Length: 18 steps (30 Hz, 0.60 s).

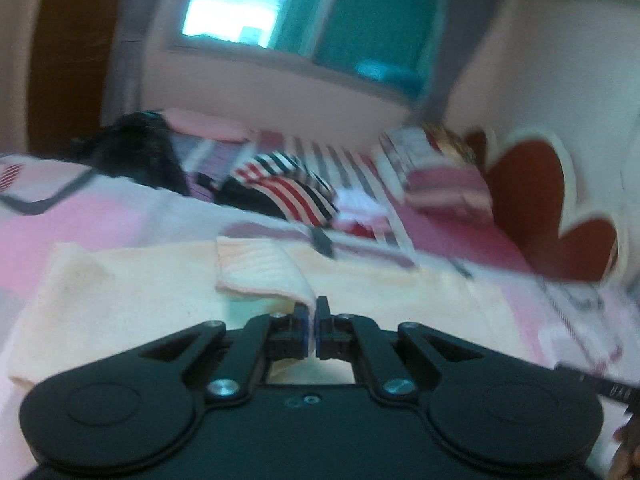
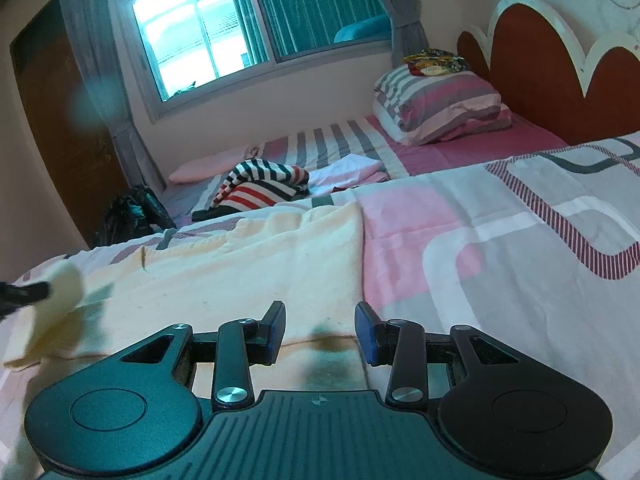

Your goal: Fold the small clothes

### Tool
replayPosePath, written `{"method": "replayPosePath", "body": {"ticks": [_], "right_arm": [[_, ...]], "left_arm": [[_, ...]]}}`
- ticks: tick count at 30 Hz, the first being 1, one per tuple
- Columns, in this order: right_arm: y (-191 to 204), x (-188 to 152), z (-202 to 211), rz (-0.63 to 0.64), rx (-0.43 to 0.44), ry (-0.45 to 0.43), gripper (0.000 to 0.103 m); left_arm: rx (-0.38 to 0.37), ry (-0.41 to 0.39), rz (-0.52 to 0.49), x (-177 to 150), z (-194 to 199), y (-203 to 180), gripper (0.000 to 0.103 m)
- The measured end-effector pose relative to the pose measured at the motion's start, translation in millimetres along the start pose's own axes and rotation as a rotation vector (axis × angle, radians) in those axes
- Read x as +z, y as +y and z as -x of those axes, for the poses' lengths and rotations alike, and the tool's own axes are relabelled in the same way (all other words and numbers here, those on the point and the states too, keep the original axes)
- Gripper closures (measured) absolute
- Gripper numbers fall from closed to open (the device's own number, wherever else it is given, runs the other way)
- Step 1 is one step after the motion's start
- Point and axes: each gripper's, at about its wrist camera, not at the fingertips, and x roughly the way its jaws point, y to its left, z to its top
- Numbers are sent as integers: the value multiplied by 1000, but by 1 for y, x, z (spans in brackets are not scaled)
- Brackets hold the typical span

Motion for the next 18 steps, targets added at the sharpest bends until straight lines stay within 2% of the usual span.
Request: {"method": "replayPosePath", "body": {"ticks": [3, 5, 7, 9, 12, 15, 18], "right_arm": [[-6, 0, 4, -12, 8, 2, 64], [-9, 0, 7, -25, 10, 3, 64], [-11, -1, 9, -35, 18, 3, 64], [-11, -1, 11, -35, 23, 5, 64], [-8, -1, 11, -35, 32, 12, 64], [1, -1, 9, -44, 73, 22, 64], [23, -2, 1, -44, 153, 40, 64]], "left_arm": [[-22, 70, -46, -10, -25, -22, 101], [-21, 150, -99, -18, -42, -37, 99], [-28, 183, -175, -26, -55, -55, 80], [-78, 196, -234, -36, -57, -72, 67], [-124, 154, -257, -46, -47, -82, 43], [-99, 120, -199, -52, -32, -67, 42], [9, 87, -138, -55, -5, -33, 44]]}}
